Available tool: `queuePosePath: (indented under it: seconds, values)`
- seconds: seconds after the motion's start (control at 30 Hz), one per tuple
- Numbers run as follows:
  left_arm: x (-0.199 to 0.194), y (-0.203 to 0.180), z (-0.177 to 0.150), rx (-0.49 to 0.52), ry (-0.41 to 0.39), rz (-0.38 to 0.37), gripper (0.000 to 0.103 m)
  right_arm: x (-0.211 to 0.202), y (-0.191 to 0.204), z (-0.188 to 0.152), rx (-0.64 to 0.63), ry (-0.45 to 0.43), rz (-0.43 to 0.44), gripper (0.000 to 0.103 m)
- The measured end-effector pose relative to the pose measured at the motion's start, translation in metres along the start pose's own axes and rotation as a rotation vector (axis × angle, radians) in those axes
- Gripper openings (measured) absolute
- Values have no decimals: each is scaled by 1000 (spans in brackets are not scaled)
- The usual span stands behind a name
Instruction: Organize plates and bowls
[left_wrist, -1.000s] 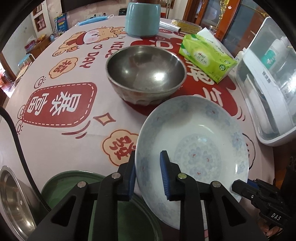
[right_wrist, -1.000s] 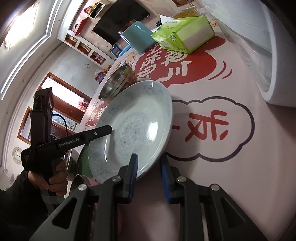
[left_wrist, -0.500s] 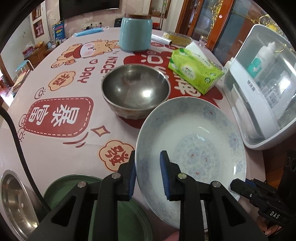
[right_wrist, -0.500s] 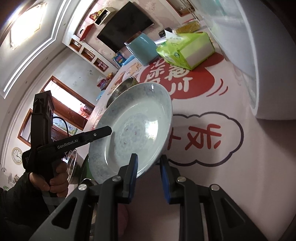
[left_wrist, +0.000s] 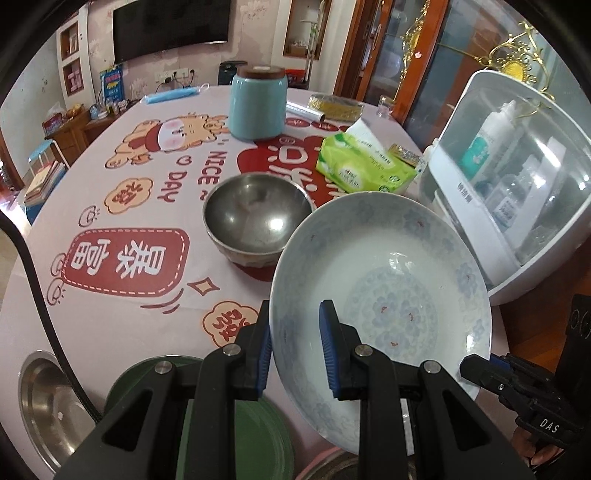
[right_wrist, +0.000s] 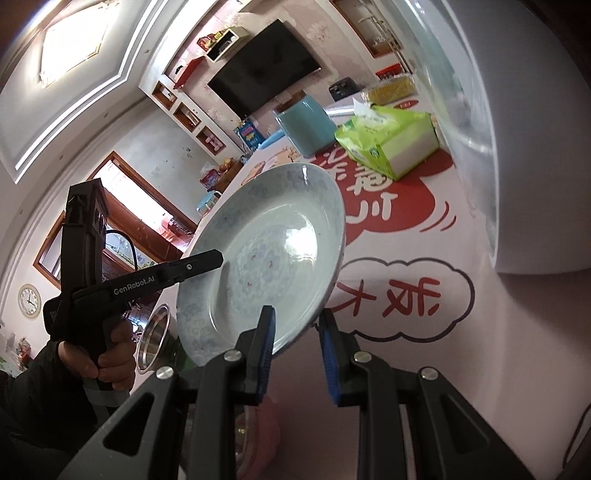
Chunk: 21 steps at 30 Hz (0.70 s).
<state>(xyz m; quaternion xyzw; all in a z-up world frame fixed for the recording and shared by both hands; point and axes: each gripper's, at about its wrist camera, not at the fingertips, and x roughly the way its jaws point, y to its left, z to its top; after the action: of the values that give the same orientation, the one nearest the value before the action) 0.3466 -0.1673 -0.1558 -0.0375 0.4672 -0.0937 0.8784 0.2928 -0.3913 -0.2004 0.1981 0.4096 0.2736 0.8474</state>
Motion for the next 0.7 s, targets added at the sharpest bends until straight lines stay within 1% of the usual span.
queuePosePath:
  seconds: [0.23, 0.33, 0.7]
  values:
    - [-29, -3, -3, 1, -42, -7, 22, -14, 13, -1, -27, -16, 6, 24]
    - [-40, -1, -8, -8, -56, -5, 22, -15, 17, -1, -34, -10, 14, 24]
    - [-87, 13, -48, -56, -99, 15, 22, -21, 42, -12, -96, 11, 71, 23]
